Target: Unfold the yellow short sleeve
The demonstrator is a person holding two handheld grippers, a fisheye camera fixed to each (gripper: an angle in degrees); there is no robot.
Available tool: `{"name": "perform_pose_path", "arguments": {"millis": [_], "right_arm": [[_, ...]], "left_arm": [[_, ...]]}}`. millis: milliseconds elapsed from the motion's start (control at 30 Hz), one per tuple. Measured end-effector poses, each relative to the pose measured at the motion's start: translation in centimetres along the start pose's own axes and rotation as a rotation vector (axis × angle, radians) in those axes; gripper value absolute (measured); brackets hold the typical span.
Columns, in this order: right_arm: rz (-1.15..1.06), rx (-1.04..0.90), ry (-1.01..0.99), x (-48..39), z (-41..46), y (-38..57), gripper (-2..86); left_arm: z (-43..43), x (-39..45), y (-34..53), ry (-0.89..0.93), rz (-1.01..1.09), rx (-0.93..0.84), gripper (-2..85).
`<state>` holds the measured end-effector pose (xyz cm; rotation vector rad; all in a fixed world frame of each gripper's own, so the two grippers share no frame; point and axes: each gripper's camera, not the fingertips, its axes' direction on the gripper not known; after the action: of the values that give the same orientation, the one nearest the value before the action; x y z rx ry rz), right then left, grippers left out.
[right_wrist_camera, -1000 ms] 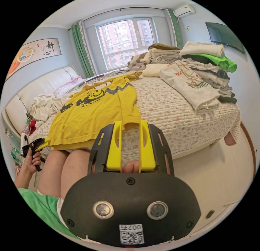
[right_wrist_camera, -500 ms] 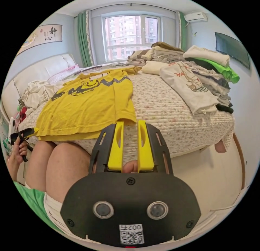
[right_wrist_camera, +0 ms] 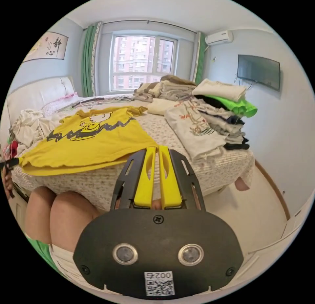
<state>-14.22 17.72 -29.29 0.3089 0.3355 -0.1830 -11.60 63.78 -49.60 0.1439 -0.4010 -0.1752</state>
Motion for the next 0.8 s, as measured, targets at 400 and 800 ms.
{"name": "perform_pose_path", "arguments": {"millis": [400, 800], "right_arm": [[-0.164, -0.15, 0.057, -3.2, -5.5, 2.2, -0.7], [-0.142, -0.357, -0.022, -3.4, -6.1, 3.2, 3.9]], "left_arm": [[3.9, 5.0, 4.8, -0.185, 0.07, -0.277, -0.9], [7.6, 4.0, 10.8, -0.203, -0.057, -0.366, -1.1]]}}
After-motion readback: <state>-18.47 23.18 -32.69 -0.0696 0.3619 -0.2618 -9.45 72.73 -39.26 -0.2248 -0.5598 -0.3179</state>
